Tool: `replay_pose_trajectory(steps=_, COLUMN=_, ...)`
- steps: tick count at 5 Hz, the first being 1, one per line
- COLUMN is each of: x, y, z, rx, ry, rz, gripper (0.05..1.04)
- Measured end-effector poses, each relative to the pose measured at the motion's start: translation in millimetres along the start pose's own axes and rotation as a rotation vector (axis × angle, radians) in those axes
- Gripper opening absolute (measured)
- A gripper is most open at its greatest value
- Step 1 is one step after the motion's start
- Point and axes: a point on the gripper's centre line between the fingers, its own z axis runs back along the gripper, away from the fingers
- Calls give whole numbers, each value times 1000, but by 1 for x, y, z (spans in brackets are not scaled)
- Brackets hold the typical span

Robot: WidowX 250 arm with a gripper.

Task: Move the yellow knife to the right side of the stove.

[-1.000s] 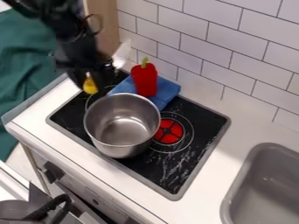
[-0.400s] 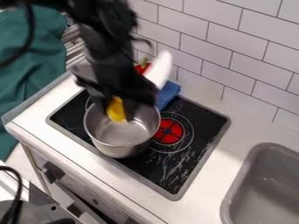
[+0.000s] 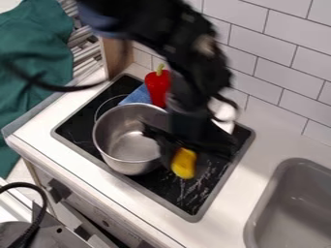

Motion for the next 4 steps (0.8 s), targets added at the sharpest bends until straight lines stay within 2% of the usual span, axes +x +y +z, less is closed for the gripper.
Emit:
replay_pose_trajectory(steps=1, x=6, y=-31, z=-24, rx=65, ry=67, rz=-2, gripper=466)
replay_pose_trajectory(steps=2, x=15, y=-46, z=-46, rx=79, ry=101, rz=55, gripper=466)
replay_pose_trajectory(steps=3, x=27, y=-44, z=-74, rx=1, ry=154, rz=22, gripper=466)
replay_pose_trajectory(steps=4, x=49, y=-8, z=-84, rx=-74, ry=118, rz=46, gripper=466)
